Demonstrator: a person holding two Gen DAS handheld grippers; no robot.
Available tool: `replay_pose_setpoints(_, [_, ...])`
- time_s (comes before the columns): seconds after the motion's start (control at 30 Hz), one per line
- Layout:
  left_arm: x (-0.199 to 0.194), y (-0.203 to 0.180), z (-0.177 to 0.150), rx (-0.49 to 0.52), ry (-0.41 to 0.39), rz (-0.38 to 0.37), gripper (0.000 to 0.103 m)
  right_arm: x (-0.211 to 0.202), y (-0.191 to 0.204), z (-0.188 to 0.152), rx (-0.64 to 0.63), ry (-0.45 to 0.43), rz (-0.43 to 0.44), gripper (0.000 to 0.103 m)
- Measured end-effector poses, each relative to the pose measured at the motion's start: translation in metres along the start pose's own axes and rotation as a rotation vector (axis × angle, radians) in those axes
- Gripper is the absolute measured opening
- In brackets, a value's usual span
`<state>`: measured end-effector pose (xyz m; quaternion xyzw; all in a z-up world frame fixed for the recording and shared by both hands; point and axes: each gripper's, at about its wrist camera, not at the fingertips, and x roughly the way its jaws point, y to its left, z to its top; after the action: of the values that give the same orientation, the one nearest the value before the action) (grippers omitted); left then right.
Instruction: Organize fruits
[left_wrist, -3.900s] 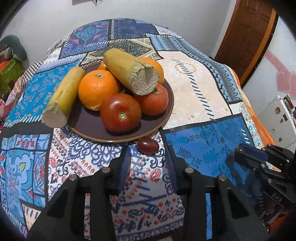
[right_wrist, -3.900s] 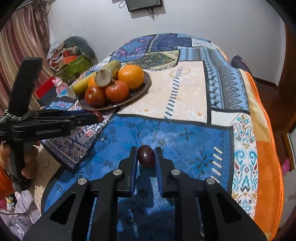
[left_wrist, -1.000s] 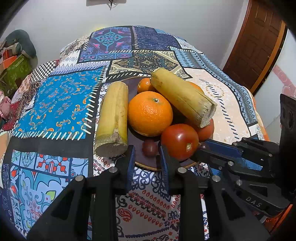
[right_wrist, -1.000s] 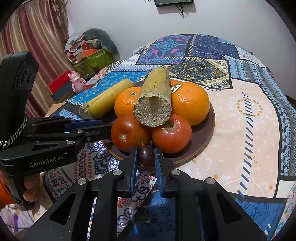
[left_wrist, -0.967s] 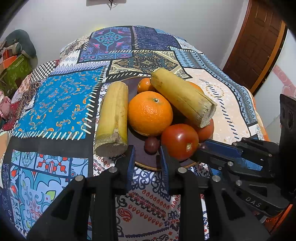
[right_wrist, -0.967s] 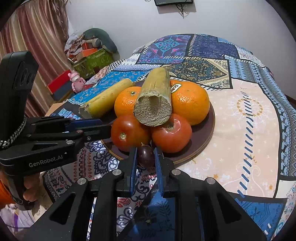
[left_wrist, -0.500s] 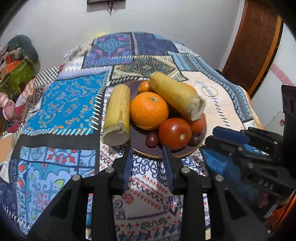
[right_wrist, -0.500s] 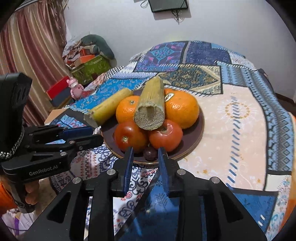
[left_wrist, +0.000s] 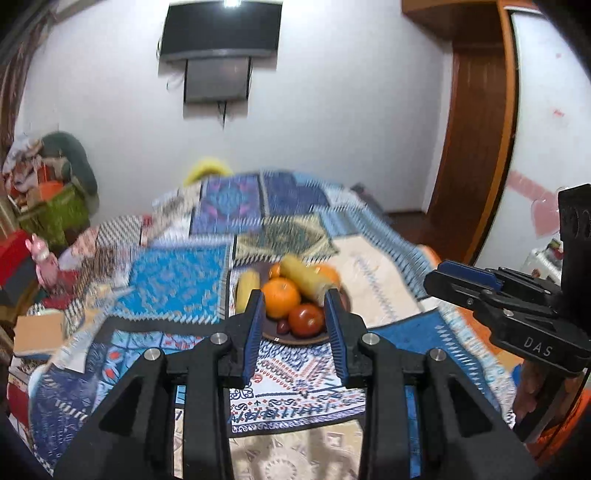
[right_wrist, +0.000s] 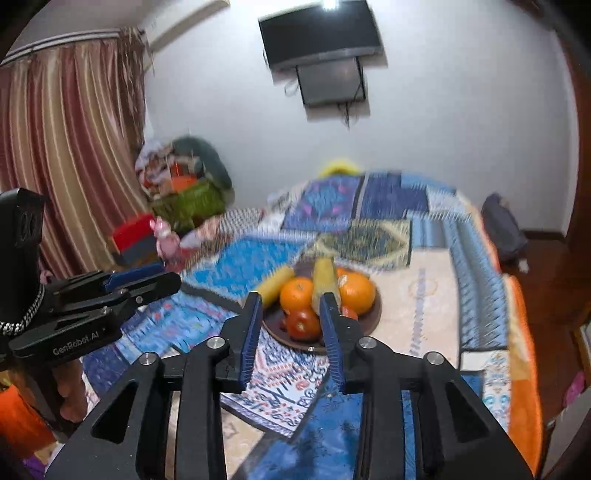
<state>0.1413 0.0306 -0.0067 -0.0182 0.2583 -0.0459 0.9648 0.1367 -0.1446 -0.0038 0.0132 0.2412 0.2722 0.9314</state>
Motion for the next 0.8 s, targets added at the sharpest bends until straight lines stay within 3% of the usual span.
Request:
replay_pose_setpoints(0.2, [-0.061,-0.018,0.005,0.017,-0.134,0.008,0.042,-0.048,0.026,0.005,-0.016,-0.126,-0.041,0.053])
replay_pose_setpoints(0.43, [-0.103,-0.025,0.003,0.024,-0.226,0.027,0.056,-0.075,0.043,0.005,-0.019,-0.202,-0.082,0.071])
replay_pose_setpoints(0.8, [-0.136,-0.026,-0.008,0.012,-0.297,0.055,0.093,-0.096,0.059,-0.002,-0.048,-0.273,-0.133,0.1])
